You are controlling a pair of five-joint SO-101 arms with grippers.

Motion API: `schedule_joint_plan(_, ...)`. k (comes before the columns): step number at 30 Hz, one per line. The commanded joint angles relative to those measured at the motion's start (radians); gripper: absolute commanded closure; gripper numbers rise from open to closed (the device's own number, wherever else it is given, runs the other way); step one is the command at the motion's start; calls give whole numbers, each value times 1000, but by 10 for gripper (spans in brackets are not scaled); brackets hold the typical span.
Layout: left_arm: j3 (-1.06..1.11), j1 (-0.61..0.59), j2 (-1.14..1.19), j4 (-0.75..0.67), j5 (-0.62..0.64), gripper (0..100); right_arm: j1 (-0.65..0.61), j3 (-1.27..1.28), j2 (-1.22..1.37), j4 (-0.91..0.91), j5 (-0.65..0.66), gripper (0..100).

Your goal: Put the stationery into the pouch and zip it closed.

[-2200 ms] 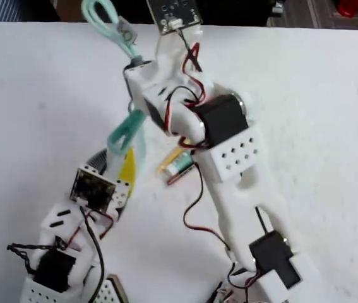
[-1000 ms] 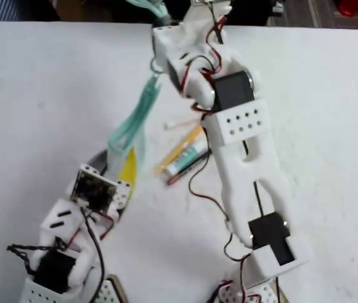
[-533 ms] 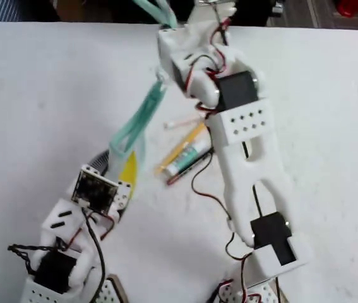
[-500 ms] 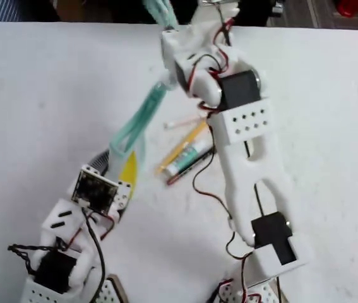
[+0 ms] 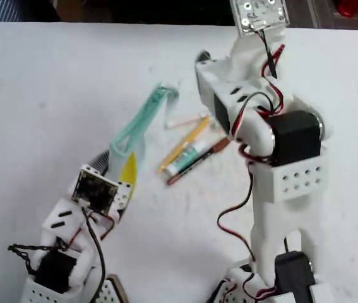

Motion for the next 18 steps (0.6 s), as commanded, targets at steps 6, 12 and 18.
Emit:
schedule_joint_plan(6,-14,-33,5,6,0,950,76,143,-24,110,8,722)
schedule_joint_plan(12,-58,-25,5,-12,0,951,114,144,-24,170,6,723)
schedule_joint_plan(18,-15,-31,5,-11,63,951,113,267,-15,127,-37,778)
